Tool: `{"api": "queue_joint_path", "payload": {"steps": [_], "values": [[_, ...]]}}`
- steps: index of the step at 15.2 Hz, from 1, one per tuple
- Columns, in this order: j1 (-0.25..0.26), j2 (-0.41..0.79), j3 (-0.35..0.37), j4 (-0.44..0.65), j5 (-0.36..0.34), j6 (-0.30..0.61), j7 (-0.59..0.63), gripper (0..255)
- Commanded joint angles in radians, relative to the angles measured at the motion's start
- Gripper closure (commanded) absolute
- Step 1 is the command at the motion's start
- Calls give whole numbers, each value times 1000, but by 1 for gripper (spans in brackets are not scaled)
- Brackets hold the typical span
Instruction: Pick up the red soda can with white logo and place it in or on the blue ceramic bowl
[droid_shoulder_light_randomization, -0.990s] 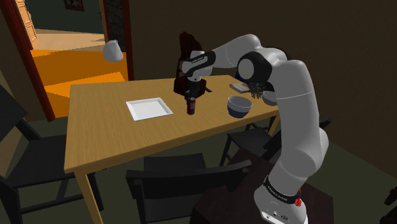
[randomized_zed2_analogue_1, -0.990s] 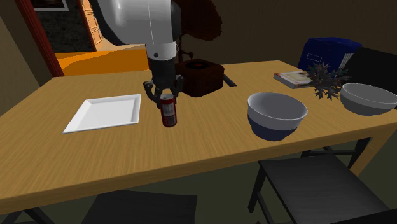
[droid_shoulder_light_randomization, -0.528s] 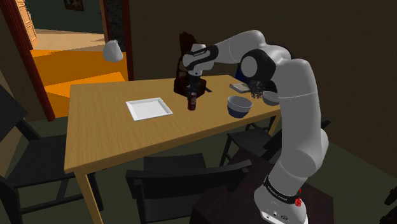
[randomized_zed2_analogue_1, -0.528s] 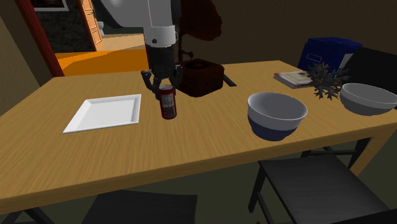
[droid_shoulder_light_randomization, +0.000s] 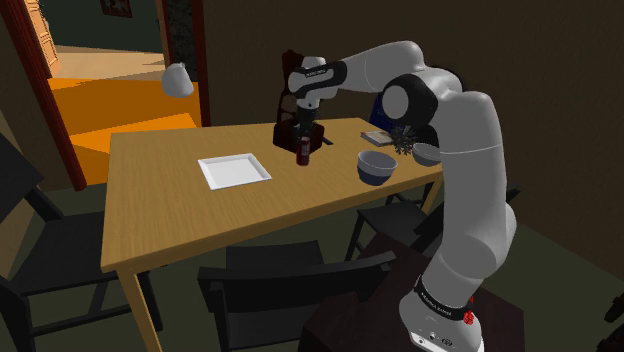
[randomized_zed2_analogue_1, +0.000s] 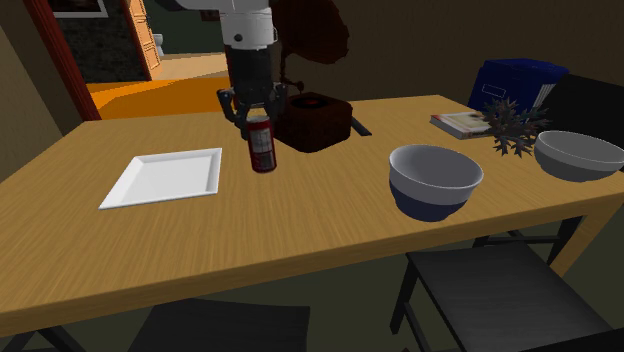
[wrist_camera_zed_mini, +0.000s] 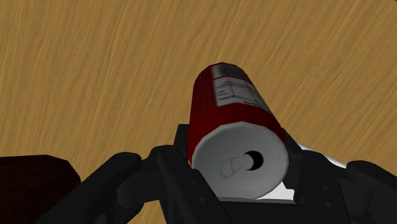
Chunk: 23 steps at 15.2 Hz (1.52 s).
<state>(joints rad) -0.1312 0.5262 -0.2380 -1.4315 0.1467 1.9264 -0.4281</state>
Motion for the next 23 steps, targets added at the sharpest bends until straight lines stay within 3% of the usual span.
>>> {"api": "queue_joint_path", "payload": {"steps": [1,17,23], "values": [[-1,-9,-2,16,-2,-25,1,255],[-12,-23,-7,200,-10,-221,13,255],[-78,-114,-42,72,-17,-188,-100,255]]}}
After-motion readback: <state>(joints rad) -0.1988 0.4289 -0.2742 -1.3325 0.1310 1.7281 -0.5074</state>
